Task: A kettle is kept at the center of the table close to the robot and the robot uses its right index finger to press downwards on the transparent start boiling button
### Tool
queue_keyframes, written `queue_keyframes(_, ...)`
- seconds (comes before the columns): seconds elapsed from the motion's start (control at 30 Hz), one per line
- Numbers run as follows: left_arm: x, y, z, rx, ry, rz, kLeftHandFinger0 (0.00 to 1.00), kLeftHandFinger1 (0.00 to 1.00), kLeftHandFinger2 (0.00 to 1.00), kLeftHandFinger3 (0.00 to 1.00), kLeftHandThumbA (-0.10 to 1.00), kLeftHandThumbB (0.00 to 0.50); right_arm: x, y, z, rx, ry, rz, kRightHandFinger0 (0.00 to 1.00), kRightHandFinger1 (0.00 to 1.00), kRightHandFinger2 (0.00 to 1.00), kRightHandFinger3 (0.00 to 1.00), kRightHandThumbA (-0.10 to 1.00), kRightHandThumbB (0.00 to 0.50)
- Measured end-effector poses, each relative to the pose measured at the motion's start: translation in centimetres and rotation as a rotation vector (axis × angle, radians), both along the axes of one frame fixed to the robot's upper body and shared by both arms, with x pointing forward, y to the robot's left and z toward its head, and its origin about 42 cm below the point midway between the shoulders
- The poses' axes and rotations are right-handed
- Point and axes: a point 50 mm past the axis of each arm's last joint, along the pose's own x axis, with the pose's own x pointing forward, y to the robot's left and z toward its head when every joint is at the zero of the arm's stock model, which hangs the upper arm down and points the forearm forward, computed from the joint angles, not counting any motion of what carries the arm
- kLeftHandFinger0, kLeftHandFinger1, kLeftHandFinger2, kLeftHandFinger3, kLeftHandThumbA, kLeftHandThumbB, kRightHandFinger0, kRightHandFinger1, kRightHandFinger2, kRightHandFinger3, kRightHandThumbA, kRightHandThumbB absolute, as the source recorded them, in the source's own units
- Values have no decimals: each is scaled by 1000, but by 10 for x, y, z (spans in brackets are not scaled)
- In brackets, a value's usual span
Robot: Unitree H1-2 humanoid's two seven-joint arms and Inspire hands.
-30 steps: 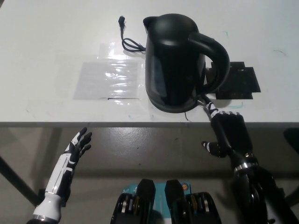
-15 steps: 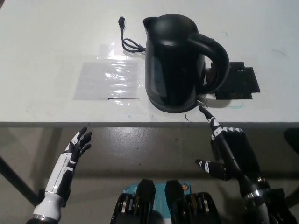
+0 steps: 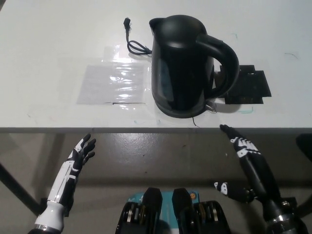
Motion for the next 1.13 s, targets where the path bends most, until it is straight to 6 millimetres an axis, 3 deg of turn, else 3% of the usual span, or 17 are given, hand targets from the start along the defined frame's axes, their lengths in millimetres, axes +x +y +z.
queue_keyframes(0.17, 0, 0, 0, -1, 0, -1, 1000, 1000, 1000, 1000, 1000, 324, -2, -15, -13, 98, -2, -32, 1000, 1000, 1000, 1000, 1000, 339)
queue_keyframes(0.43, 0, -1, 0, -1, -1, -6, 1000, 1000, 1000, 1000, 1000, 323, -12, -30, -21, 266, -42, -65, 1000, 1000, 1000, 1000, 1000, 372)
queue_keyframes(0.7, -1, -2, -1, -3, 2, -18, 1000, 1000, 1000, 1000, 997, 321, -18, -36, -27, 360, -27, -83, 1000, 1000, 1000, 1000, 1000, 334)
queue_keyframes(1.13, -1, -2, 0, -8, -4, -27, 1000, 1000, 1000, 1000, 999, 313, -18, -38, -31, 398, -19, -91, 1000, 1000, 1000, 1000, 1000, 331)
